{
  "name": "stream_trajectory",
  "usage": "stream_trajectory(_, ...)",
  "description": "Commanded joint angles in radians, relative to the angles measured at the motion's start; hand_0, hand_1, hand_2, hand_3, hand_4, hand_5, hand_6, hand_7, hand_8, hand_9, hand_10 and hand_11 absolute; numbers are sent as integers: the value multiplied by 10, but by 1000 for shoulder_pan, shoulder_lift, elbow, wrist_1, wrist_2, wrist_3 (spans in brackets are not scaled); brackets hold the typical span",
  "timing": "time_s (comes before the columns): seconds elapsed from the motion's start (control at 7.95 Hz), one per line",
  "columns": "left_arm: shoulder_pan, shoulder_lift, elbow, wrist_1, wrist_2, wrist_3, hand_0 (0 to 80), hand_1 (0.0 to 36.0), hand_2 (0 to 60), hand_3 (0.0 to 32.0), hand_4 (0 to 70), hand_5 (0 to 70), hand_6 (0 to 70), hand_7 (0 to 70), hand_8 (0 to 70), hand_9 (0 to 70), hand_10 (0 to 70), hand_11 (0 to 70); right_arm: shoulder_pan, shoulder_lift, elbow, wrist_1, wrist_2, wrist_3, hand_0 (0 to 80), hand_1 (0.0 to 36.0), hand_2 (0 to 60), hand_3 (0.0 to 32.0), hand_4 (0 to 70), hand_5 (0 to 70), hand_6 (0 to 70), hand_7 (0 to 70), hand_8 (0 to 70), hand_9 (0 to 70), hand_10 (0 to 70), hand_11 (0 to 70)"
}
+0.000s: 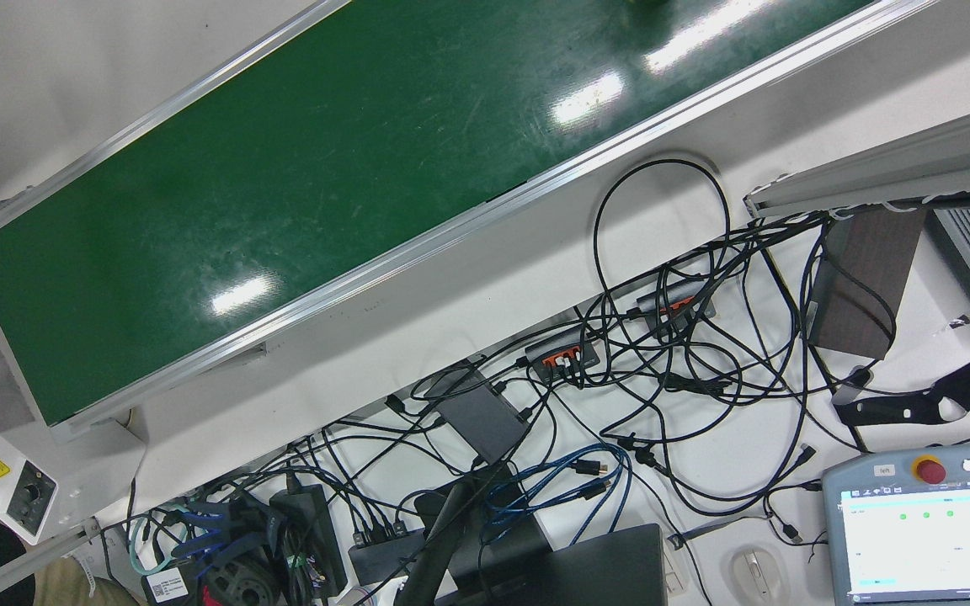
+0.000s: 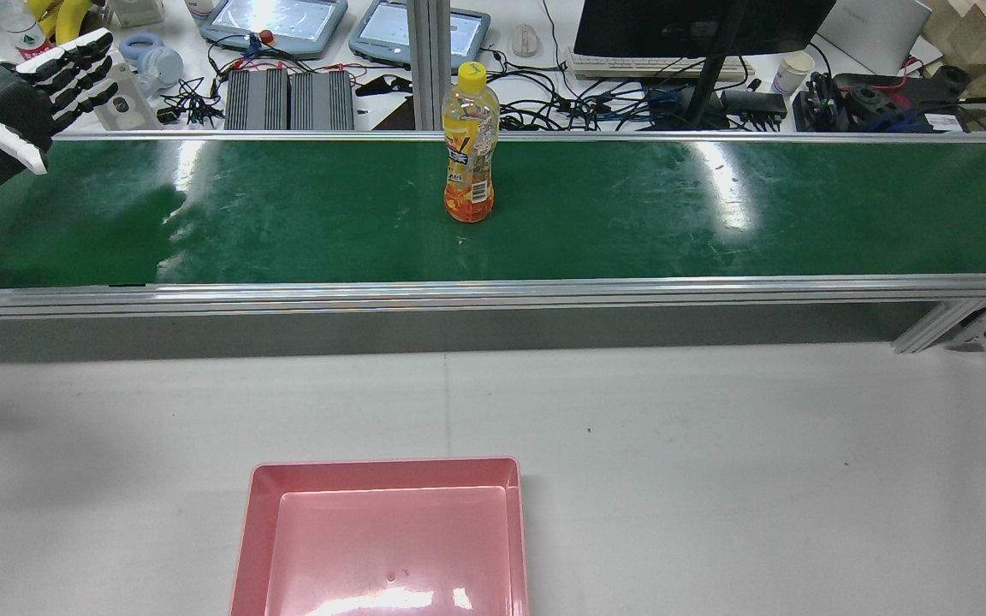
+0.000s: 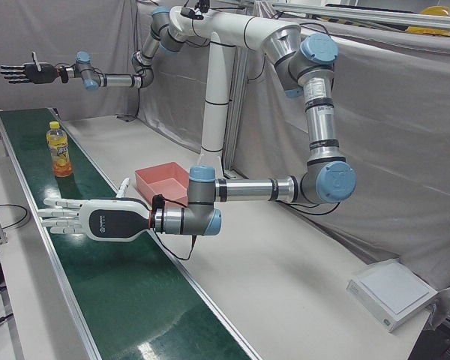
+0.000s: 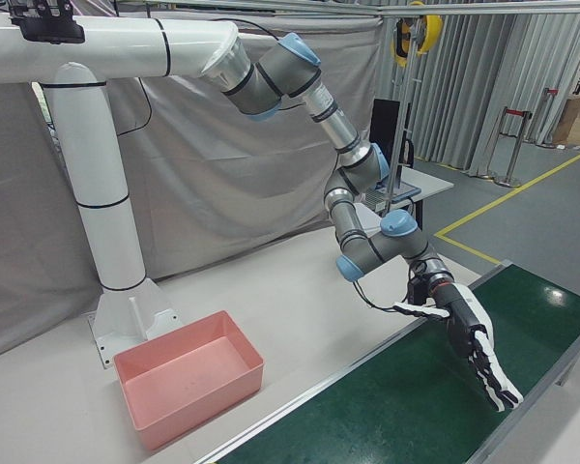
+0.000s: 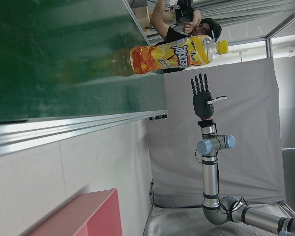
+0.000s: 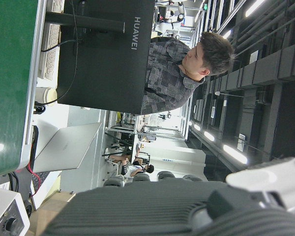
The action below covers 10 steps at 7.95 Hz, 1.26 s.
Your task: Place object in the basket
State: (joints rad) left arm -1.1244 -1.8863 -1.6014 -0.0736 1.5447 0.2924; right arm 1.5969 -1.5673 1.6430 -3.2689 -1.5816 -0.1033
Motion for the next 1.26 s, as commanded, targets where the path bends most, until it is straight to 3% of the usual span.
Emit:
stream_trajectory(0.0,3,-2,1,0,-2,4,551,19,0,0,90,58,0,0,0,4,29,55,0,0,0,0,0,-1,0,0,0,0,0,0,0,0,0,0,0,0)
stream_trajectory(0.75,23,-5,1,0,-5,5,559,21,0,12,77,59,0,0,0,0,45,80,0,0,1,0,0,1,0,0,0,0,0,0,0,0,0,0,0,0)
stream_trajectory(1.13,79,-34,1,24,-24,10,571,27,0,8,87,60,0,0,0,7,6,22,0,0,1,0,0,1,0,0,0,0,0,0,0,0,0,0,0,0)
